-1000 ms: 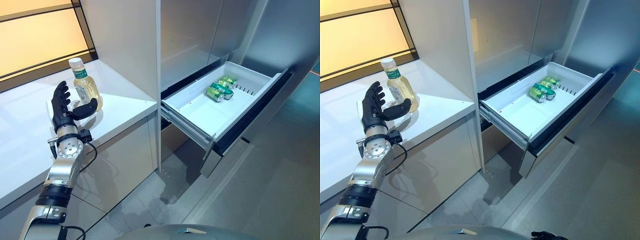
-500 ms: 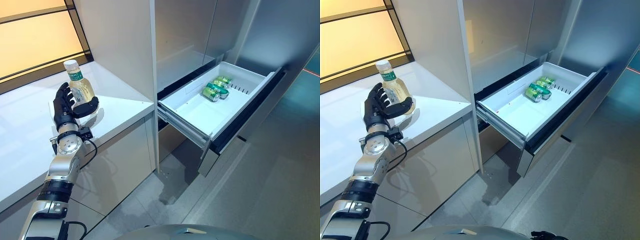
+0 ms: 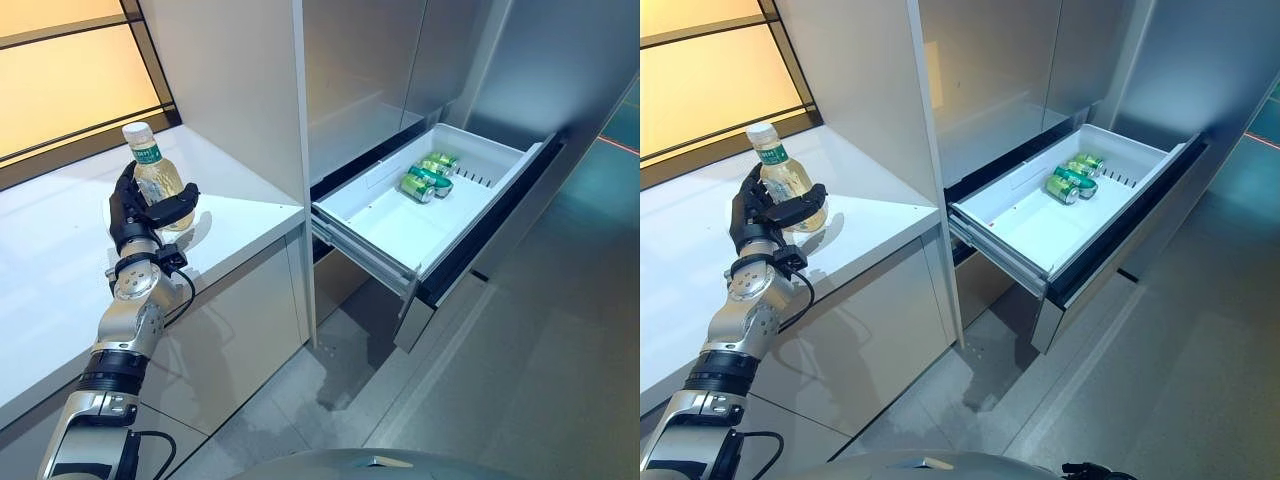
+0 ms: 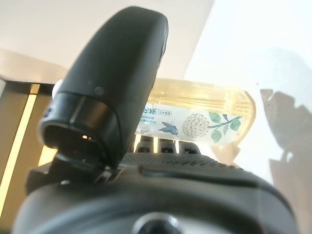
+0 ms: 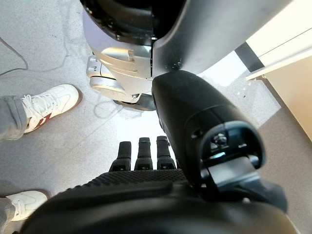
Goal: Put drinks into fridge and close the fridge
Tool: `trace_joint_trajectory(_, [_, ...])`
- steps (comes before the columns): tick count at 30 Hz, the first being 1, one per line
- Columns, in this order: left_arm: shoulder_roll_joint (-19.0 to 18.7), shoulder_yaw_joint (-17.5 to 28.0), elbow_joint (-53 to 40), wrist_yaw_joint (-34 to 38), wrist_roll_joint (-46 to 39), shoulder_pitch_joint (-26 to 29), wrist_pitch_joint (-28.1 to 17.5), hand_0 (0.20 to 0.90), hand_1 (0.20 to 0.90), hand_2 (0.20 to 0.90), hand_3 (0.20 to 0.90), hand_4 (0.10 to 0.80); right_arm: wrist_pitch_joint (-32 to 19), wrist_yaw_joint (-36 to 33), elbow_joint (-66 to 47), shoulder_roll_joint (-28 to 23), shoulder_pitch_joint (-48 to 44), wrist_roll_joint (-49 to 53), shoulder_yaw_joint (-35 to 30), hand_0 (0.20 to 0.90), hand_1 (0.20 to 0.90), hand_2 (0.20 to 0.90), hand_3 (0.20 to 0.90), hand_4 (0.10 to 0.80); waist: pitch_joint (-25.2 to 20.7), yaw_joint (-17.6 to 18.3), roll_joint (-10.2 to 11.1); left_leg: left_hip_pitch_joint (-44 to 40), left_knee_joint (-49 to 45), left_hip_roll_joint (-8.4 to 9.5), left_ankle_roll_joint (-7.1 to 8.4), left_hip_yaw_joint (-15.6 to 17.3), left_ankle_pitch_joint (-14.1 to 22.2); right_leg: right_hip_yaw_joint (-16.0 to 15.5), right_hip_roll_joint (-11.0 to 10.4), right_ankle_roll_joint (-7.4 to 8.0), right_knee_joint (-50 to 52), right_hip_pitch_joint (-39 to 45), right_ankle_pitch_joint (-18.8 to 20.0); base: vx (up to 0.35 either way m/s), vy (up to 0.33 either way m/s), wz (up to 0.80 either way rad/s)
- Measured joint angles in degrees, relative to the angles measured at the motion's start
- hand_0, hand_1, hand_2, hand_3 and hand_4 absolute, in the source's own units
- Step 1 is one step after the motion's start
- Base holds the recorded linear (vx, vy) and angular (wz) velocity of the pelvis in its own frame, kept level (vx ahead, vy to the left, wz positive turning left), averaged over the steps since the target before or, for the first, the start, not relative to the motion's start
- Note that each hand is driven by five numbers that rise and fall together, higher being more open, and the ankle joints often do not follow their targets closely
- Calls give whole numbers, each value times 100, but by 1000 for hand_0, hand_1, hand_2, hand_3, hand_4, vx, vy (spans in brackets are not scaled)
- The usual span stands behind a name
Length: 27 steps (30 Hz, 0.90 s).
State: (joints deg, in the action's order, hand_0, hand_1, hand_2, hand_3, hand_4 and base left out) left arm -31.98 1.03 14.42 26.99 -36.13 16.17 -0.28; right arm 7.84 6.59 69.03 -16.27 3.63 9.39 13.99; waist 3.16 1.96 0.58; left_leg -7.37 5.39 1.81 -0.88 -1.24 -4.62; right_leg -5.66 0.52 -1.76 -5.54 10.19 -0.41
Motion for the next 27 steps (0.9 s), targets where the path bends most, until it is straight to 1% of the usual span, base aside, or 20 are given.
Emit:
trace_joint_trajectory(8, [0,0,19,31,-149,38,-24,900,900,900,900,800,11,14,0,0,-4,-2,31,900,900,900,900,800,-11,-2,17,0,0,0,-2,28,2,27,0,1,0,-10,-1,1,0,0])
trace_joint_trajectory(14, [0,1,70,125,-234,79,-259,900,900,900,900,800,12,15,-1,0,-3,-2,40,900,900,900,900,800,-14,12,22,0,0,-2,-4,52,3,49,0,0,0,-21,0,0,0,0])
trace_joint_trajectory(15, [0,3,70,141,-236,100,-269,806,806,806,790,690,17,15,0,-1,-2,-2,40,900,900,900,900,800,-15,13,22,0,0,-3,-4,55,4,51,0,0,0,-22,0,0,0,0])
trace_joint_trajectory(16, [0,3,70,158,-243,123,-269,806,806,806,790,690,20,15,-1,-1,-2,-2,40,900,900,900,900,800,-15,12,22,1,0,-3,-4,56,4,51,0,0,0,-23,0,0,0,0])
trace_joint_trajectory(17, [0,3,71,184,-252,143,-269,505,505,505,439,339,21,16,0,-1,-2,-2,40,900,900,900,900,800,-15,11,23,0,0,-3,-4,57,4,52,0,0,0,-23,0,0,0,0])
trace_joint_trajectory(18, [0,4,71,214,-265,159,-282,321,321,321,225,125,20,17,0,-1,-2,-5,40,900,900,900,900,800,-15,12,23,0,0,-3,-4,58,4,53,0,0,0,-24,0,0,0,0])
trace_joint_trajectory(19, [0,15,71,255,-273,170,-309,300,300,300,200,100,20,17,-1,-1,-2,-5,41,900,900,900,900,800,-16,12,24,1,0,-3,-4,61,5,56,0,0,0,-25,0,0,0,0])
trace_joint_trajectory(23, [1,104,141,294,-403,170,-372,300,300,300,200,100,20,25,-1,-1,-1,-7,43,900,900,900,900,800,-20,21,30,5,0,-4,-5,72,8,62,-1,1,0,-35,0,0,0,0])
trace_joint_trajectory(27, [94,117,220,395,-455,170,-554,300,300,300,200,100,23,34,-2,1,3,-8,49,900,900,900,900,800,-32,24,50,15,0,-3,-5,78,9,63,-1,1,0,-48,1,0,0,0])
